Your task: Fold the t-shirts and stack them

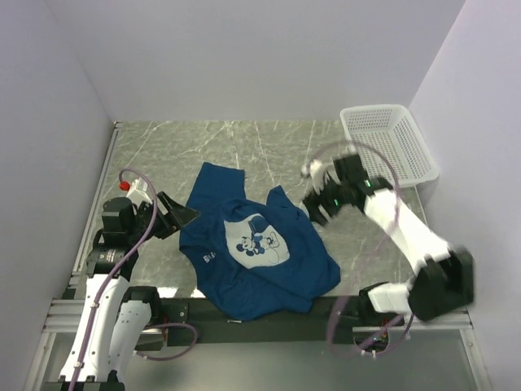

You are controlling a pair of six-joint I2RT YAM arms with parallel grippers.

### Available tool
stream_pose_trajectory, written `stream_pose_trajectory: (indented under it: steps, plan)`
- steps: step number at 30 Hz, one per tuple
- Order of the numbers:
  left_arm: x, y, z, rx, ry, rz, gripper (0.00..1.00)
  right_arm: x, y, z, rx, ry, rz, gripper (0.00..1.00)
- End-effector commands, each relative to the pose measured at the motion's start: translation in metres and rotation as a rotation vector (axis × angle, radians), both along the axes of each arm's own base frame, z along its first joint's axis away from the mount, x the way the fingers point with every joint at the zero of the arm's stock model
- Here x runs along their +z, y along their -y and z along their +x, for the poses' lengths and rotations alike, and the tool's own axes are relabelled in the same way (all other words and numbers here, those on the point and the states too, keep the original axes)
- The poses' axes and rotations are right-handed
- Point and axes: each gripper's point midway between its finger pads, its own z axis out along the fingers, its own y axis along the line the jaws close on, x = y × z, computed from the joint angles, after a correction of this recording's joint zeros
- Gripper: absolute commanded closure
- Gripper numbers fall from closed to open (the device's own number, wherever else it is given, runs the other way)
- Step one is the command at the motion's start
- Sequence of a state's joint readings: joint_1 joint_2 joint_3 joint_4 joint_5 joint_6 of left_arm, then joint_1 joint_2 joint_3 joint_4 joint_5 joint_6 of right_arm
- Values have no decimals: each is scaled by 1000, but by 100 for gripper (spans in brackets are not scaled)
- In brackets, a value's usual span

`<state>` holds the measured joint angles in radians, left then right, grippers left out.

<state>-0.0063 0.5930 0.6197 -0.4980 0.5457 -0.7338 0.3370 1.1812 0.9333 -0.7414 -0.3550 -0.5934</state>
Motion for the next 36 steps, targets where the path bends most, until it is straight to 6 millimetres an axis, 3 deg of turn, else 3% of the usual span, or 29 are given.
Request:
stream_pose_trajectory:
  steps: [1, 3, 4, 5, 6, 7, 9, 12, 17, 21, 25, 31, 36]
  plan:
    - [-12, 2, -1, -1, -35, -25, 26, 19, -52, 63, -133, -108, 268, 20]
    - [-26, -3, 2, 50, -91, -24, 27, 9, -73, 86, -126, -204, 300, 20]
    - [-39, -6, 4, 80, -139, -26, 28, -12, -78, 94, -139, -264, 277, 20]
    - [-45, -8, 6, 118, -178, -39, 30, -18, -81, 101, -147, -280, 264, 20]
    - [-49, -11, 8, 138, -202, -35, 30, -11, -86, 115, -150, -272, 265, 20]
    - [-54, -14, 11, 162, -220, -31, 30, -30, -89, 118, -157, -333, 249, 20]
    - [-64, -20, 20, 222, -260, -34, 30, -31, -98, 119, -129, -392, 257, 23]
    - [-88, -21, 24, 248, -326, -46, 31, -51, -109, 110, -98, -443, 214, 25]
    - [-118, -7, 27, 184, -415, -89, 39, -77, -116, 110, -121, -446, 134, 26]
    - [-118, -4, 27, 162, -429, -81, 40, -87, -114, 121, -169, -431, 88, 28]
    - [-96, -5, 27, 158, -366, -76, 40, -102, -117, 132, -198, -440, 42, 30]
    - [-80, -9, 17, 171, -334, -55, 40, -100, -131, 148, -191, -421, 29, 30]
    - [-82, -7, 7, 165, -338, -68, 41, -85, -137, 158, -179, -396, 49, 37]
